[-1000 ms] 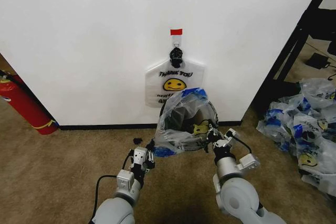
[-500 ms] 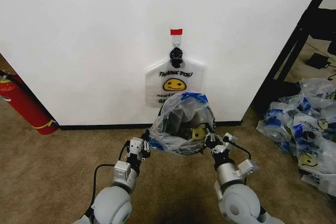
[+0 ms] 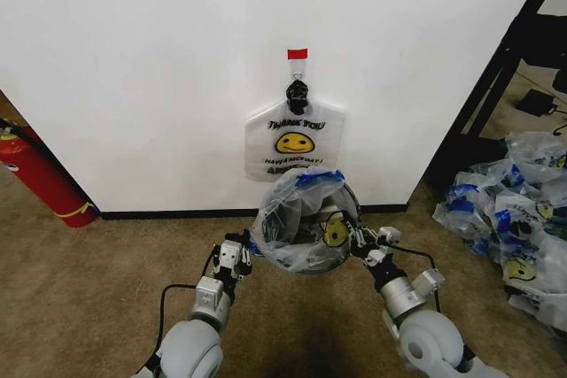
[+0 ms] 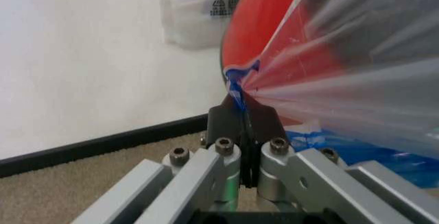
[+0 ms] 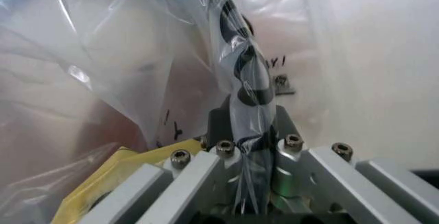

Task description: Pick up the garbage bag from the wall and place it over the trash bin.

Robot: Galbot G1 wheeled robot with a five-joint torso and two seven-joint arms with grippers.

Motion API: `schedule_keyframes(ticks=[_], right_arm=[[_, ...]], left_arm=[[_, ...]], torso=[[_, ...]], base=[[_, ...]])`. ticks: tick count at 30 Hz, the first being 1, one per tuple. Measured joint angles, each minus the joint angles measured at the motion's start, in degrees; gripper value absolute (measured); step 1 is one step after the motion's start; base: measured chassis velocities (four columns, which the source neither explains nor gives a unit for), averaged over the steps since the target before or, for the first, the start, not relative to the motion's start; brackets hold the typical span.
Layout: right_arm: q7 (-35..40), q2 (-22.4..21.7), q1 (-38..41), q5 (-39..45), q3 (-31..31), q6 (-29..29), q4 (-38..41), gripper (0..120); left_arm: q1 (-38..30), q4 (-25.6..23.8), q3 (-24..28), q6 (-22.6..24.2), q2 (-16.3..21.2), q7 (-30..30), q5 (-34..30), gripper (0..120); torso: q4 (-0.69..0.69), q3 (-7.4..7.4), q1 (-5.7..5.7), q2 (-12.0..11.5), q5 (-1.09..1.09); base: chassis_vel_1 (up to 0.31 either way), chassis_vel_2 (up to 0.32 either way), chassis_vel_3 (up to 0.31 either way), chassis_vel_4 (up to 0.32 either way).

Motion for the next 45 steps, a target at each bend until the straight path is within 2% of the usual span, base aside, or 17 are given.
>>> schedule_keyframes(ticks=[2,4,7,9,12,15,17,20,22,23,26,28,31,33,37,38,45], right_arm=[[0.00,0.34,0.46,-1.04,0.00,0.88,-0.74,0],[1.73,1.23,1.28,-2.22,-0.43,1.98,-1.74,0],[5.89,2.34,2.24,-3.06,-1.37,2.20,-2.32,0],[7.22,2.57,2.54,-3.26,-1.60,2.07,-2.44,0],[12.28,2.80,3.78,-2.80,-2.32,1.27,-2.43,0],[13.45,2.59,4.13,-2.57,-2.34,0.88,-2.29,0],[13.94,2.25,4.19,-3.08,-2.26,0.60,-2.29,0],[13.64,1.62,3.17,-5.69,-2.49,0.43,-3.10,0],[12.10,1.33,2.18,-8.51,-3.33,0.71,-4.37,0],[12.10,1.33,2.18,-8.51,-3.33,0.71,-4.37,0],[10.37,1.27,1.64,-12.06,-5.15,1.59,-6.25,0],[9.58,1.38,1.75,-14.39,-6.73,2.19,-7.22,0],[8.86,1.33,2.18,-15.91,-8.18,2.48,-7.65,0],[8.19,1.07,2.88,-17.21,-9.26,2.63,-7.78,0],[6.49,0.59,3.63,-20.90,-9.51,3.58,-8.52,0],[6.49,0.59,3.63,-20.90,-9.51,3.58,-8.52,0],[3.49,0.59,3.53,-25.71,-7.47,5.73,-8.79,0]], left_arm=[[0.50,-0.36,0.03,-1.24,-0.01,0.35,0.10,2],[1.51,-1.10,0.02,-3.79,-0.04,1.05,1.42,13],[2.80,-1.38,-0.62,-6.63,0.21,2.77,6.04,24],[3.19,-1.38,-0.88,-7.12,0.40,3.24,7.41,27],[4.42,-0.73,-1.90,-8.36,1.15,4.07,12.37,43],[4.90,-0.20,-2.79,-8.91,1.44,3.75,15.13,48],[5.47,-0.18,-4.07,-10.11,1.77,3.26,17.18,58],[7.16,-2.79,-6.59,-14.69,2.86,3.52,18.03,71],[7.99,-6.12,-6.83,-17.34,3.41,5.33,16.34,79],[7.99,-6.12,-6.83,-17.34,3.41,5.33,16.34,79],[7.87,-10.07,-5.23,-18.97,3.26,10.29,15.31,90],[7.04,-10.51,-3.57,-19.15,2.52,14.03,17.72,98],[5.43,-8.28,-2.42,-19.18,1.75,16.20,21.81,97],[3.57,-5.57,-1.68,-18.07,1.53,16.95,25.08,91],[0.64,-3.00,-1.28,-15.21,2.86,16.80,26.74,77],[0.64,-3.00,-1.28,-15.21,2.86,16.80,26.74,77],[-0.28,-2.07,-2.26,-11.71,4.73,15.27,26.74,45]], torso=[[0.00,0.00,0.00,0.00,0.01],[0.01,0.00,0.00,0.00,0.00],[0.00,0.00,0.00,0.00,0.00],[0.00,0.00,0.00,0.00,0.01],[0.00,0.00,0.00,0.00,0.00],[0.00,0.00,0.00,0.00,0.00],[0.00,0.00,0.00,0.00,-0.02],[0.01,0.00,0.00,0.00,-0.01],[0.00,0.00,0.00,0.00,0.00],[0.00,0.00,0.00,0.00,0.00],[-0.01,0.00,0.00,0.00,0.02],[-0.01,0.00,0.00,0.00,0.01],[0.00,0.00,0.00,0.00,0.01],[0.00,0.00,0.00,0.00,-0.01],[-0.01,0.00,0.00,0.00,-0.01],[-0.01,0.00,0.00,0.00,-0.01],[0.00,0.00,0.00,0.00,0.00]], base=[[0.000,0.000,0.000,0.000],[0.000,0.000,0.000,0.000],[0.000,0.000,0.000,0.000],[0.000,0.000,0.000,0.000],[0.000,0.000,0.000,0.000],[0.000,0.000,0.000,0.000],[0.000,0.000,0.000,0.000],[0.000,0.000,0.000,0.000],[0.000,0.000,0.000,0.000],[0.000,0.000,0.000,0.000],[0.000,0.000,0.000,0.000],[0.000,0.000,0.000,0.000],[0.000,0.000,0.000,0.000],[0.000,0.000,0.000,0.000],[0.000,0.000,0.000,0.000],[0.000,0.000,0.000,0.000],[0.000,0.000,0.000,0.000]])
